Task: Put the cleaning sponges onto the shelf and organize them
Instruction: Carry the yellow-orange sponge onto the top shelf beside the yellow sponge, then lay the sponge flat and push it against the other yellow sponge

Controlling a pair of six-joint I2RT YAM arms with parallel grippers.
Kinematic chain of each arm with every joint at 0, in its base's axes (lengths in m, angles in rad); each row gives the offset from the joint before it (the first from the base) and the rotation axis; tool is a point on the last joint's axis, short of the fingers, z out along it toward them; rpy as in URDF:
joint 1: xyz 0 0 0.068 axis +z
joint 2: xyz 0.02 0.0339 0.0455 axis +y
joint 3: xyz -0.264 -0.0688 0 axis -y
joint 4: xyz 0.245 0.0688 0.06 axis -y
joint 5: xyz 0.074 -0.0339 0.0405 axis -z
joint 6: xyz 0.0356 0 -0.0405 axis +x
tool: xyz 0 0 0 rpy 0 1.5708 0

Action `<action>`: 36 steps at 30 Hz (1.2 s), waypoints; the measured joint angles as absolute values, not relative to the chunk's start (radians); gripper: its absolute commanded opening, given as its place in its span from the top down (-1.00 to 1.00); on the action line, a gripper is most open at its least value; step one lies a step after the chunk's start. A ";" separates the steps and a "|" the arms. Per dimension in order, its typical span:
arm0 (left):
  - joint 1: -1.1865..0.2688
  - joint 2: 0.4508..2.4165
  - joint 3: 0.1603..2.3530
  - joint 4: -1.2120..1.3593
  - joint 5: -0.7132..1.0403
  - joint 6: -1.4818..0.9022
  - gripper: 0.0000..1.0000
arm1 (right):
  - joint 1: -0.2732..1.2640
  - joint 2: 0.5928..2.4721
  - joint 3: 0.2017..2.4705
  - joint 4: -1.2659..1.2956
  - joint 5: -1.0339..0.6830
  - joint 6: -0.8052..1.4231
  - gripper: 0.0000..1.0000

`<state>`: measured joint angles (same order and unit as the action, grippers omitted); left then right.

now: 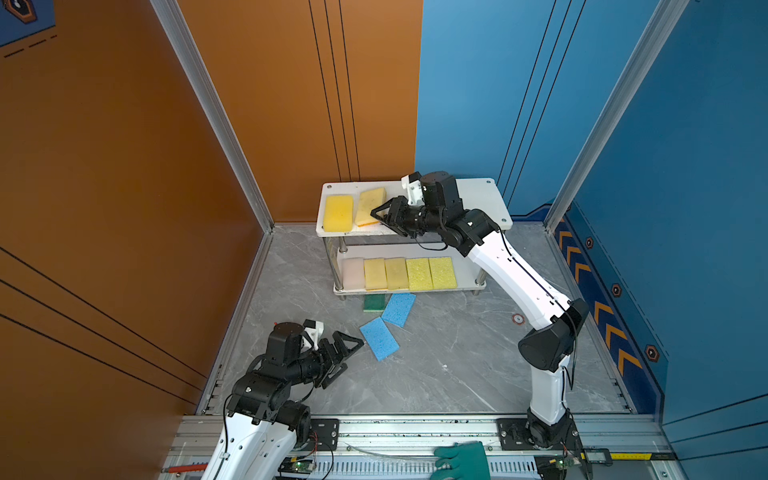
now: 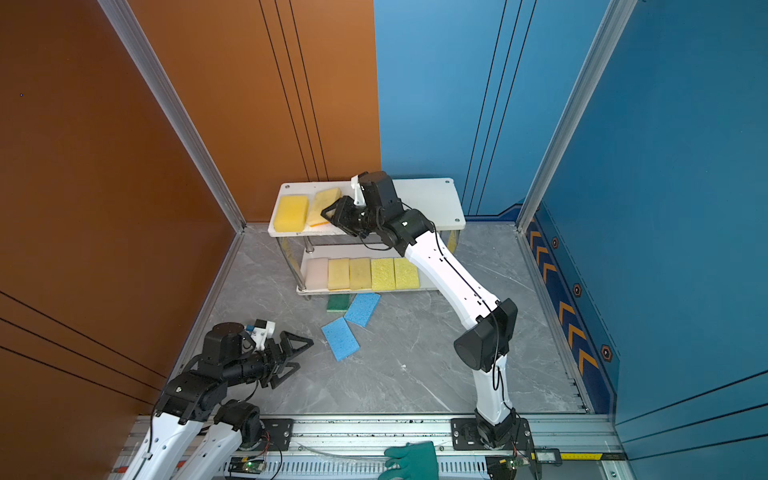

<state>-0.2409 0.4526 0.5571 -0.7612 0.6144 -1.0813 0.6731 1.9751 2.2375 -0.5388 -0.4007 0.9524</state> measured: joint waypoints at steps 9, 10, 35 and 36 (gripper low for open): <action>-0.234 0.439 0.557 -0.779 0.628 -1.081 -0.96 | 0.675 1.975 2.239 -0.558 -0.386 0.936 -0.17; -0.234 0.439 0.557 -0.780 0.630 -1.080 -0.96 | 0.676 1.975 2.246 -0.564 -0.377 0.926 -0.22; -0.203 0.439 0.568 -0.836 0.652 -1.044 -0.96 | 0.738 2.002 2.429 -0.846 -0.150 0.611 -0.57; -0.201 0.439 0.568 -0.837 0.653 -1.044 -0.96 | 0.737 2.005 2.432 -0.847 -0.149 0.603 -0.57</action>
<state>-0.2008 0.4393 0.5682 -0.8368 0.6525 -1.0435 0.7372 2.0052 2.4325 -0.8474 -0.1493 0.6029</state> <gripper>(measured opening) 0.980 0.782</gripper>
